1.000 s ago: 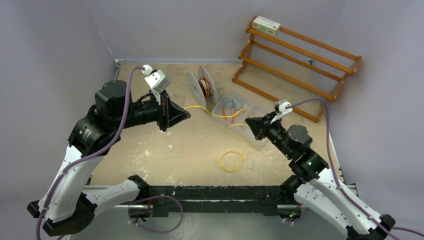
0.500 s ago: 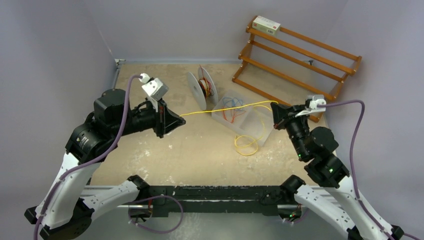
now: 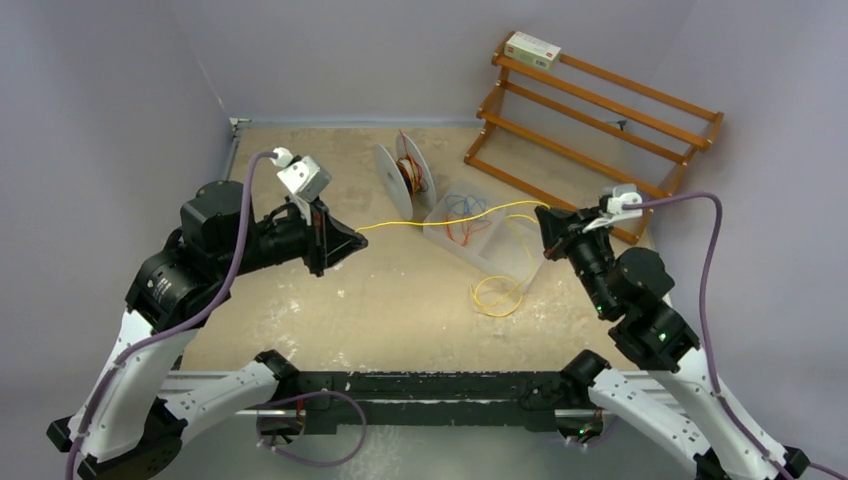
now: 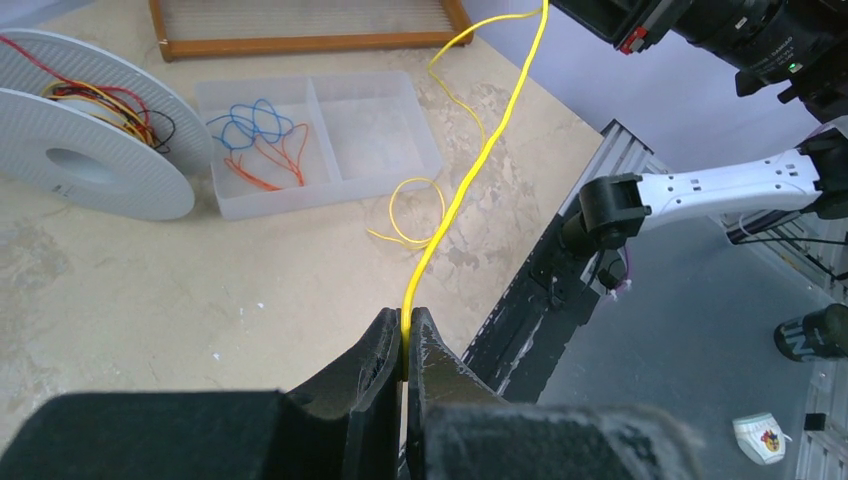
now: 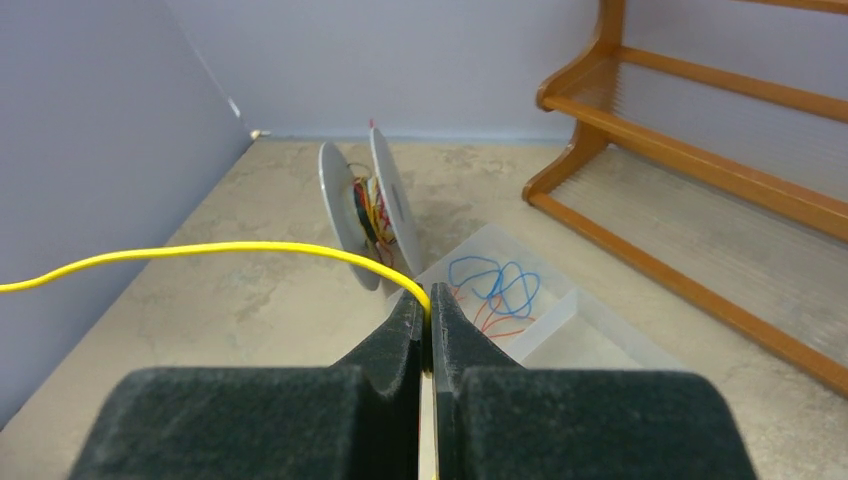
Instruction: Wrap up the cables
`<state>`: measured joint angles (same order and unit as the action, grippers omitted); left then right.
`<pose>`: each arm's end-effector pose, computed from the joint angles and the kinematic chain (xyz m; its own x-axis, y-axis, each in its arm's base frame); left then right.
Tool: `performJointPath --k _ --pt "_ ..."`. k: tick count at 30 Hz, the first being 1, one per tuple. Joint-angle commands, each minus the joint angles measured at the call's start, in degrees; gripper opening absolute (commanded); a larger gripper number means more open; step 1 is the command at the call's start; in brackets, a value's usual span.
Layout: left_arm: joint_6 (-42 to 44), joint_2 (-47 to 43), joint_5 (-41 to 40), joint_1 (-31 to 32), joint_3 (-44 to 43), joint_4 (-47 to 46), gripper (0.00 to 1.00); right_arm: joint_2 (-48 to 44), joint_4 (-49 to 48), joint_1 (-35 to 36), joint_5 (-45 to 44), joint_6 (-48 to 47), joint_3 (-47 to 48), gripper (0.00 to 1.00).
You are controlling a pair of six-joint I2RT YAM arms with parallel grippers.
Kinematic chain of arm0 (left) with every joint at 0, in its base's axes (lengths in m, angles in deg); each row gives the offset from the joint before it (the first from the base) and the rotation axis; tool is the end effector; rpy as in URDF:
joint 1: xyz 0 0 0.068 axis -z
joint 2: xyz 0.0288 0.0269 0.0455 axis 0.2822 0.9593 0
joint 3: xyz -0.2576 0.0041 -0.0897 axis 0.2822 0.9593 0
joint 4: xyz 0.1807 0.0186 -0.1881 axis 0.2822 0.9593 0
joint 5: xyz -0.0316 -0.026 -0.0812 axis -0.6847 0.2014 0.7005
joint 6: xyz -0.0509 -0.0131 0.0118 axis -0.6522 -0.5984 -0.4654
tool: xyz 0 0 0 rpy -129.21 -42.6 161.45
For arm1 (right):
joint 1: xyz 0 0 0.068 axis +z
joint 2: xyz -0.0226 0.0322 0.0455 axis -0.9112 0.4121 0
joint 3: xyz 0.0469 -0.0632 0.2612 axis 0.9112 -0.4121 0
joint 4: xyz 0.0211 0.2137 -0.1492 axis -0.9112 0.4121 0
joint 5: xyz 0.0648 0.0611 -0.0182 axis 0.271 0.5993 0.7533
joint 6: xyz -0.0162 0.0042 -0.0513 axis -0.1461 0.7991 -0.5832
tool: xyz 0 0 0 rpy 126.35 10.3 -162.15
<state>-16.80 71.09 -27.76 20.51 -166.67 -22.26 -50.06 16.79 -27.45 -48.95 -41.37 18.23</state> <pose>0.0948 -0.0873 0.4743 -0.4300 0.0343 -0.9022 0.7568 0.5585 -0.3395 0.0980 0.0607 0.4049 0.0667 0.3378 -0.9389 -0.3193 0.8987 0.3006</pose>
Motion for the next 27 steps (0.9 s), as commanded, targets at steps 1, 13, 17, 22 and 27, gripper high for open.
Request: performJointPath --k 1,13,17,22,27 --pt "-1.17 -1.62 -4.2 0.01 -3.25 -3.34 0.0 2.95 0.21 -0.32 6.61 -0.94 1.77 0.0" --pt "-2.89 -0.81 -4.69 -0.04 -10.35 -4.94 0.0 4.31 -1.54 -0.33 24.44 -0.25 -4.71 0.44" --pt "-2.77 0.43 -2.6 0.01 -8.98 -4.2 0.0 2.62 -4.01 -0.27 33.56 -2.15 -3.05 0.56" --pt "-3.11 0.85 0.19 0.0 -4.64 -5.53 0.0 2.8 -6.25 -0.33 42.66 -4.62 0.26 0.62" --pt "-3.47 1.73 3.79 0.01 -1.58 -5.97 0.0 6.3 -9.67 -0.28 53.16 -6.21 4.1 0.66"
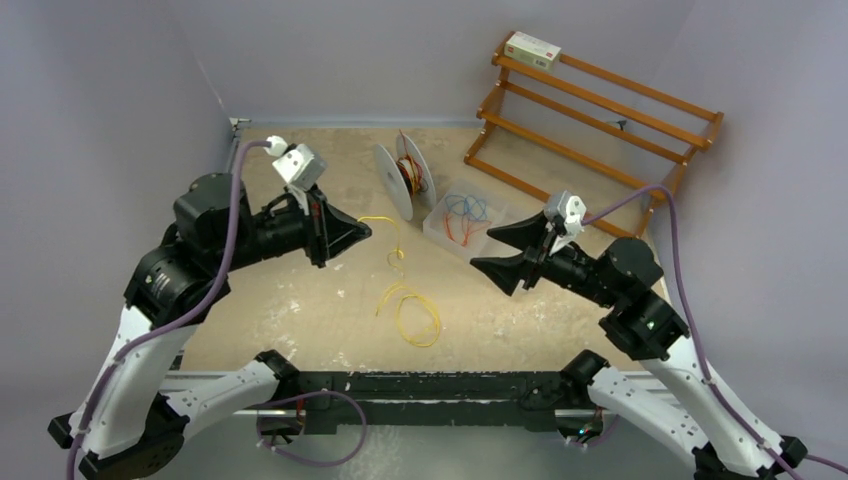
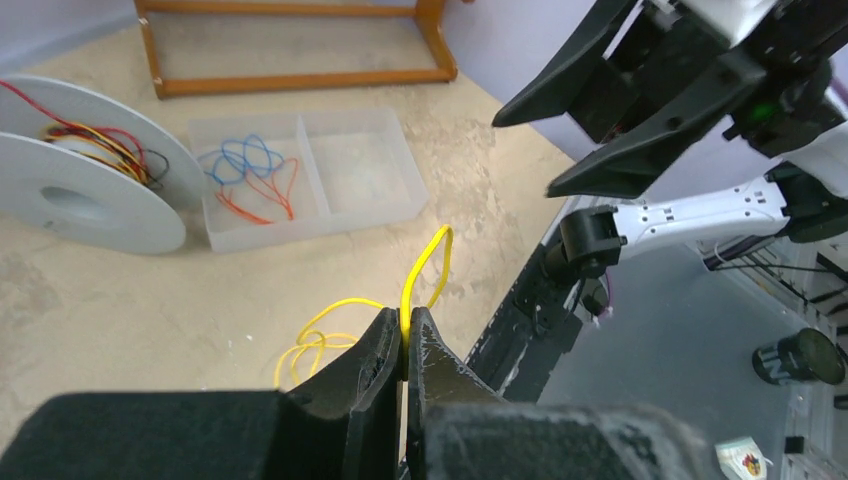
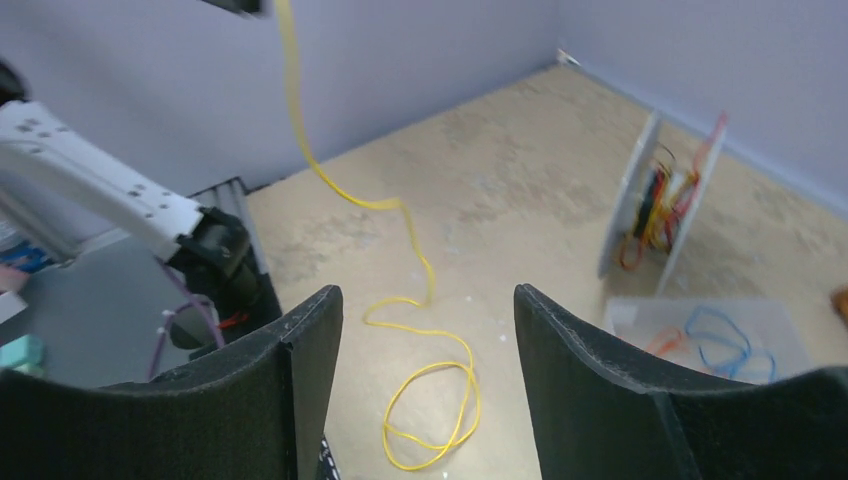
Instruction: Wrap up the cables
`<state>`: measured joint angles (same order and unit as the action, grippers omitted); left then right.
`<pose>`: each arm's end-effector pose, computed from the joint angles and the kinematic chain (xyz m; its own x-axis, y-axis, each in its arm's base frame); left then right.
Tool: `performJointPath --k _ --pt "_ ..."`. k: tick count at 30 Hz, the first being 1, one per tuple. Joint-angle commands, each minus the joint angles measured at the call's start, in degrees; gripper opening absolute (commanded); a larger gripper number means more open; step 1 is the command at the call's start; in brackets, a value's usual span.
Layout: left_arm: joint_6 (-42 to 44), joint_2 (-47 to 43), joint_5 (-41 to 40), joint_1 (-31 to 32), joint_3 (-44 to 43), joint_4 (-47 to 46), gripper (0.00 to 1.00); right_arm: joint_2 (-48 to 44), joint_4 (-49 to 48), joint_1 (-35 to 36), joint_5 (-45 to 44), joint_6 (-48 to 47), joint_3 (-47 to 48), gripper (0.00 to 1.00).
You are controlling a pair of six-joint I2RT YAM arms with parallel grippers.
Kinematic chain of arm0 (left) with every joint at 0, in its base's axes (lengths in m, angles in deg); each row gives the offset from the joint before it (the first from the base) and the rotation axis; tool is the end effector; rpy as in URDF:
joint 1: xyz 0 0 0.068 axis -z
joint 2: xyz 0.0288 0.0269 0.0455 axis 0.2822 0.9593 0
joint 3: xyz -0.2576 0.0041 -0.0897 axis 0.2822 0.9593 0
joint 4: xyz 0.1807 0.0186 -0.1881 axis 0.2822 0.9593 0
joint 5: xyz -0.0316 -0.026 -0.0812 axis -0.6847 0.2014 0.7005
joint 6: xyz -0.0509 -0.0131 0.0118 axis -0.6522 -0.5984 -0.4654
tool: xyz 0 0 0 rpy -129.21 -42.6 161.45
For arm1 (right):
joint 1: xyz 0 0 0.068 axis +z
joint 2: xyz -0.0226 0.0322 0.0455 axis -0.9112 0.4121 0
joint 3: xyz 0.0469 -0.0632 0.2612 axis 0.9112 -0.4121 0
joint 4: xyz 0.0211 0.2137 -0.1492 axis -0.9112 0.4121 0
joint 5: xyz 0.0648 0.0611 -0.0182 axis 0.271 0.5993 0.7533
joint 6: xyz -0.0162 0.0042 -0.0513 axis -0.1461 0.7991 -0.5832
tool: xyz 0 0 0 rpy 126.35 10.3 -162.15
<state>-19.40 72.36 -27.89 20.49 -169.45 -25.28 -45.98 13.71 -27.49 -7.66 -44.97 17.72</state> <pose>0.0963 -0.0883 0.4905 -0.4067 -0.0345 -0.9129 0.7586 0.5440 -0.3585 0.0992 0.0935 0.4003 -0.0324 0.1891 -0.9814 -0.8534 0.5059 0.1257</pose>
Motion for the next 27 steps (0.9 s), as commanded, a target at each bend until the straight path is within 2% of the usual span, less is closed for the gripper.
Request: performJointPath --k 1,10,20,27 --pt "-0.87 0.57 4.25 0.03 1.45 -2.91 0.0 3.35 -7.38 -0.29 14.26 -2.76 5.31 0.66" --pt "-1.37 0.44 6.4 -0.03 3.46 -4.49 0.0 14.1 -18.36 -0.28 24.67 2.08 9.15 0.63" --pt "-0.54 0.95 8.04 0.03 4.14 -4.83 0.0 21.89 -36.52 0.32 29.41 13.22 6.51 0.55" --pt "-0.25 1.38 8.68 -0.01 4.38 -5.38 0.0 26.89 -39.34 3.56 29.36 14.11 6.72 0.53"
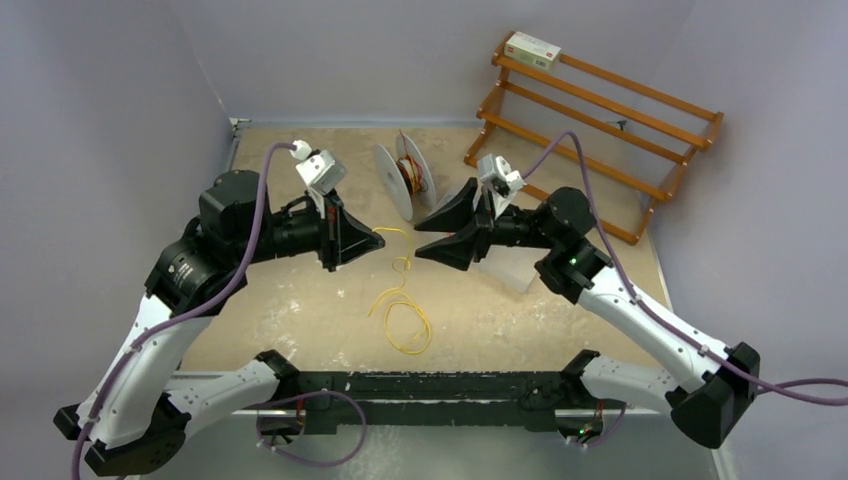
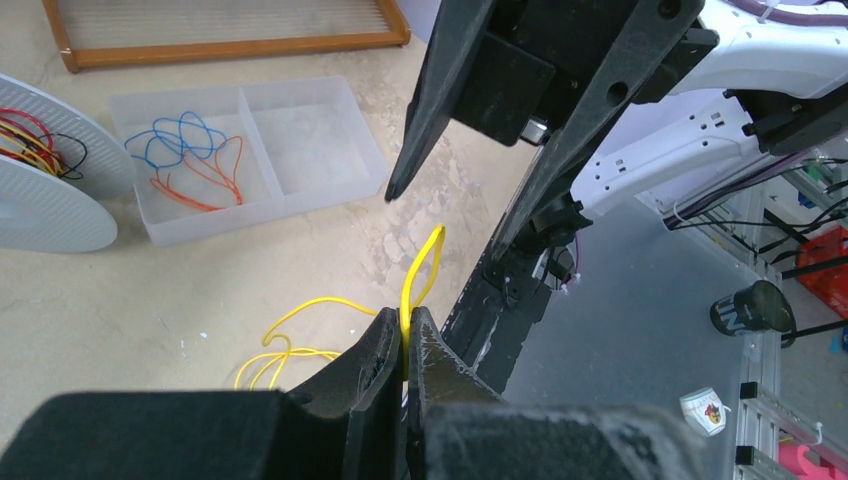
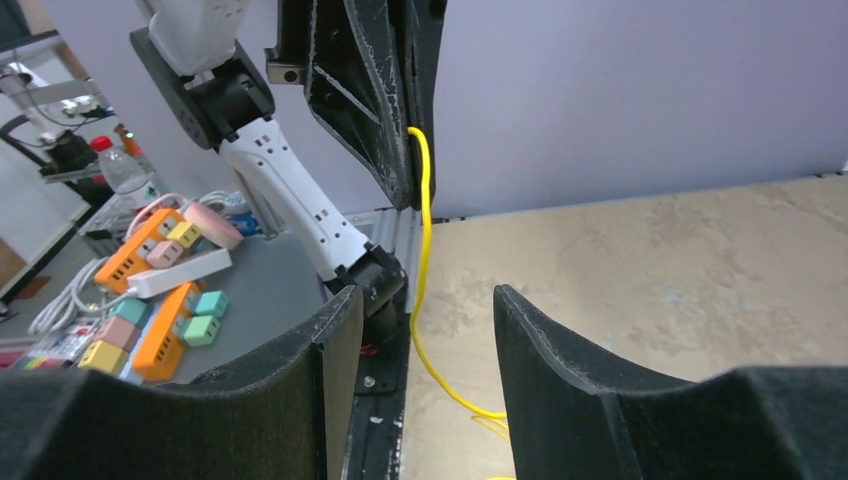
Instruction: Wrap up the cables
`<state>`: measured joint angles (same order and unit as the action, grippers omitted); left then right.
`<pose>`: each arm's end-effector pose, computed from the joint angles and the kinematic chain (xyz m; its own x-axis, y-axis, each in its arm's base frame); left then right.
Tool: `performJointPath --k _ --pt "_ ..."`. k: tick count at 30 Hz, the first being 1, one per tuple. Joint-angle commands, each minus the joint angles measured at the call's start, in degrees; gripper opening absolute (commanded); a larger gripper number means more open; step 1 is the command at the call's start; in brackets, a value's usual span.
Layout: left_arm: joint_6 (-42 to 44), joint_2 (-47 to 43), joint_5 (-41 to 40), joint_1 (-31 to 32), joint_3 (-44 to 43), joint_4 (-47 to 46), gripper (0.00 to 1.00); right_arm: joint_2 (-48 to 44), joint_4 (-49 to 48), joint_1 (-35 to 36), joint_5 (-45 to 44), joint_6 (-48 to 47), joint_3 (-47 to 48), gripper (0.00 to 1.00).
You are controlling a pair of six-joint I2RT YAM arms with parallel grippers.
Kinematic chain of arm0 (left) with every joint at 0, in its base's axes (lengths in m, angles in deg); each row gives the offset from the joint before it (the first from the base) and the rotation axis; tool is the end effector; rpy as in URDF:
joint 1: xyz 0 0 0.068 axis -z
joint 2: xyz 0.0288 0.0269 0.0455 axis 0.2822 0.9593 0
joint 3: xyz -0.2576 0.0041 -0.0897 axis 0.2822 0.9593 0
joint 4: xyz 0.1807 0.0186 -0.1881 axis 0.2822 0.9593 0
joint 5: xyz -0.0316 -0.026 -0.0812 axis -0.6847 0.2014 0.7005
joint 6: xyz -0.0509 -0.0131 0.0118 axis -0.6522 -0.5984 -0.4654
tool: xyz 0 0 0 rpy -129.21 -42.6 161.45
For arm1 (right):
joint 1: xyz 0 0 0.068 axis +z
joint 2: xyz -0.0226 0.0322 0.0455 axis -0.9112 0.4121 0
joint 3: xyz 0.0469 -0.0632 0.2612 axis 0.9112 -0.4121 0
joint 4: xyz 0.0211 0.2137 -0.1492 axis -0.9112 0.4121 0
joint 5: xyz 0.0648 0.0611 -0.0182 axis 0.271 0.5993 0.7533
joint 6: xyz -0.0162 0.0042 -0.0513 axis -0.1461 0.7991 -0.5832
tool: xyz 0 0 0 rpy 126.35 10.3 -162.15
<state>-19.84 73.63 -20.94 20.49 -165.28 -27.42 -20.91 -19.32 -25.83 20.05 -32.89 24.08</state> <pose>0.1089 -0.1026 0.4719 -0.4702 0.0237 -0.8822 0.7900 0.4570 -0.4088 0.1601 0.1679 0.4207 -0.0840 0.2649 -0.9606 -0.9965 -0.0193 0.0818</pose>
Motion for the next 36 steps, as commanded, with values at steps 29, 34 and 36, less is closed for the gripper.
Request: performJointPath --k 29,34,36 --pt "-0.16 -0.09 1.79 0.01 1.06 -3.86 0.0 3.17 -3.33 6.32 -3.33 -2.03 2.0 0.14" --pt "-0.21 -0.38 2.07 0.01 1.67 -4.29 0.0 2.96 -2.81 6.53 -4.46 -2.38 1.99 0.0" --pt "0.49 -0.61 2.68 0.03 2.18 -4.45 0.02 2.21 -1.93 6.57 -5.82 -3.11 1.7 0.0"
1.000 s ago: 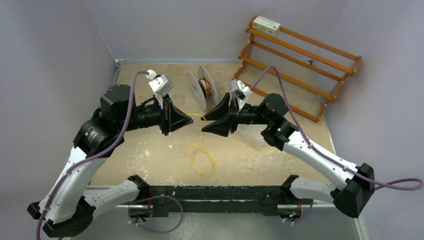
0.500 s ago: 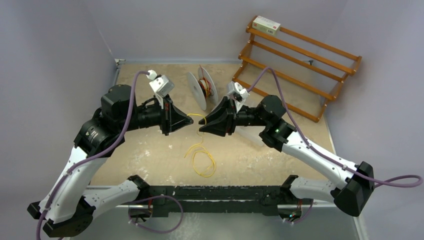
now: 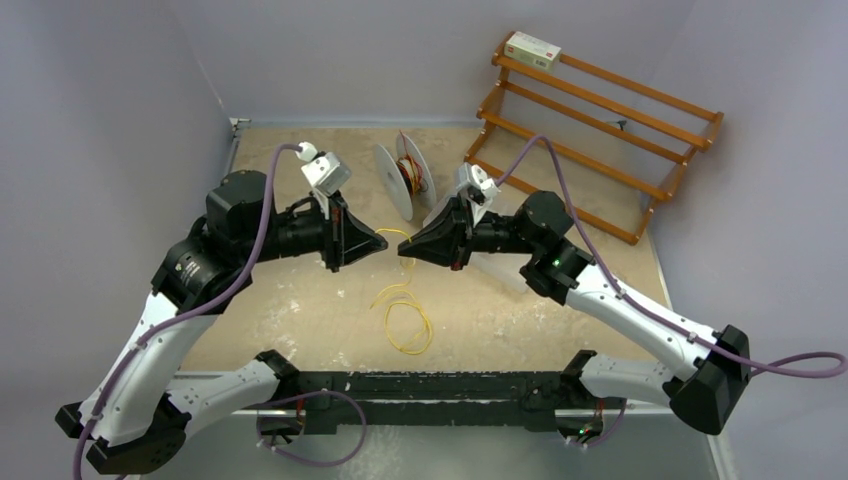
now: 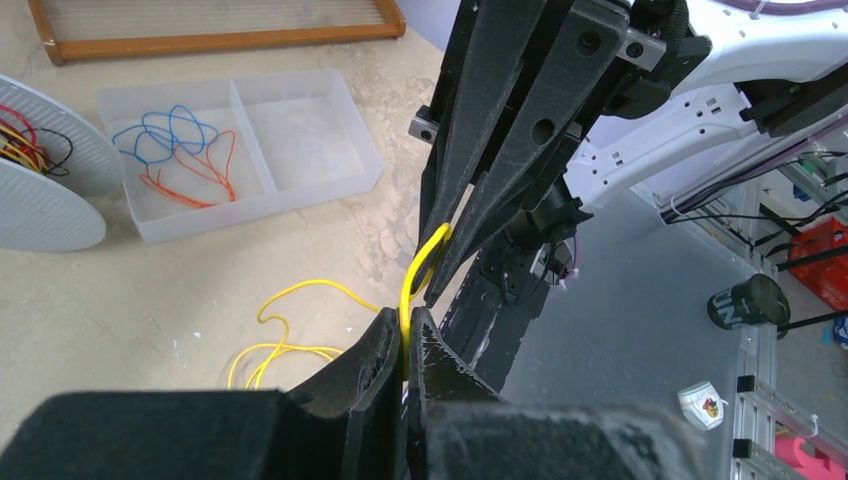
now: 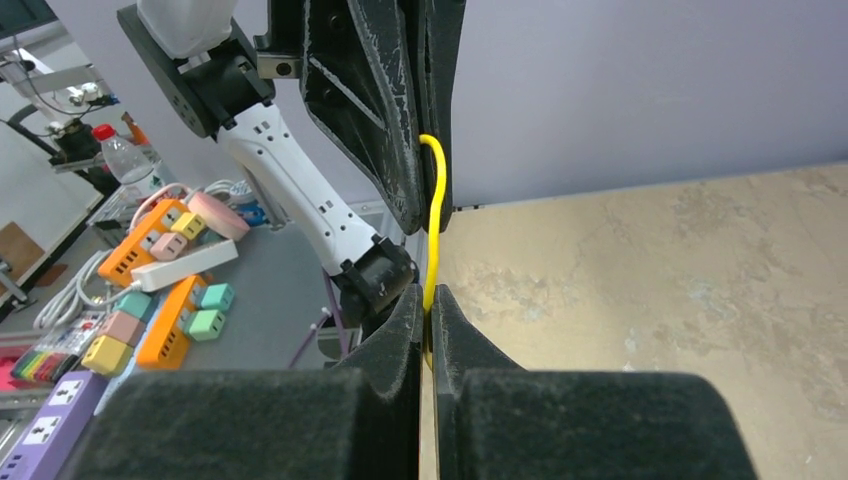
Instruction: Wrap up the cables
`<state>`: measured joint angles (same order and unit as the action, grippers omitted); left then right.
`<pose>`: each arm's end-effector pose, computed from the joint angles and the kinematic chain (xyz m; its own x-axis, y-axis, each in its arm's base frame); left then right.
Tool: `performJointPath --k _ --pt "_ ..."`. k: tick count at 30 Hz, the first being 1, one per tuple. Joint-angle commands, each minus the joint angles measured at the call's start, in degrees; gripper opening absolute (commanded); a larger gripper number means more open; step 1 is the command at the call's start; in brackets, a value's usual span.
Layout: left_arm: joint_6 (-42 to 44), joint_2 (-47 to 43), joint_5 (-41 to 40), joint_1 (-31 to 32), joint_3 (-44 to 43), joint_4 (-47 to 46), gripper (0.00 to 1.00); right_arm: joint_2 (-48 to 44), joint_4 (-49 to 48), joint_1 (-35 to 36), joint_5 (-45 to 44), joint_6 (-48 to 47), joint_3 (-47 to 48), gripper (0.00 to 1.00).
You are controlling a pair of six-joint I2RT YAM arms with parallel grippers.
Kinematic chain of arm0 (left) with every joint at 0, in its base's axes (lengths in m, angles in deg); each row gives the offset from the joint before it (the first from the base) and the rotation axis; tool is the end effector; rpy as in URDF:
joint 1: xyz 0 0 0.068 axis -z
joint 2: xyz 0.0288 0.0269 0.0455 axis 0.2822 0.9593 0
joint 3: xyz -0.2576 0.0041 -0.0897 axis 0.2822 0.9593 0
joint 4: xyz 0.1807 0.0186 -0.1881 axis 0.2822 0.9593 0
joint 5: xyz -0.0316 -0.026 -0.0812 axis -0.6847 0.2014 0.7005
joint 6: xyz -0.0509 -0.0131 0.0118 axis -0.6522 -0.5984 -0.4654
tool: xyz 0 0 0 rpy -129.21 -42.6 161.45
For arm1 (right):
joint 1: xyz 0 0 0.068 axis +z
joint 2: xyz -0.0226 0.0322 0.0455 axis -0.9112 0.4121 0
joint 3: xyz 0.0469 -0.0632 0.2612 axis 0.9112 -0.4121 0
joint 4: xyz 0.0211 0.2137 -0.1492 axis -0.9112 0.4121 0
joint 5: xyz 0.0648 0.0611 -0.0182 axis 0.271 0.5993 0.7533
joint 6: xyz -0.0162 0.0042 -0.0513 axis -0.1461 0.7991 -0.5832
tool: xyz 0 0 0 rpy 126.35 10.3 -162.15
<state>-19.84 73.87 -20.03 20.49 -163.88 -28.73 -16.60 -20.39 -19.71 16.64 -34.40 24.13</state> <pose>0.1129 -0.1062 0.4668 -0.4761 0.0310 -0.8789 0.7939 0.4449 -0.4144 0.1586 0.1998 0.4065 -0.1243 0.2396 -0.9629 -0.9917 -0.0617 0.1127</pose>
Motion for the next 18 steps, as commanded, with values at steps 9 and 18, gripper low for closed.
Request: performJointPath --k 9,18 --pt "-0.48 -3.6 -5.06 -0.02 3.11 -6.93 0.66 -6.8 12.44 0.45 -18.74 -6.95 2.96 0.0" --pt "-3.61 -3.07 -18.26 0.03 5.14 -10.69 0.68 -14.85 25.32 0.45 -41.42 -9.31 3.83 0.0"
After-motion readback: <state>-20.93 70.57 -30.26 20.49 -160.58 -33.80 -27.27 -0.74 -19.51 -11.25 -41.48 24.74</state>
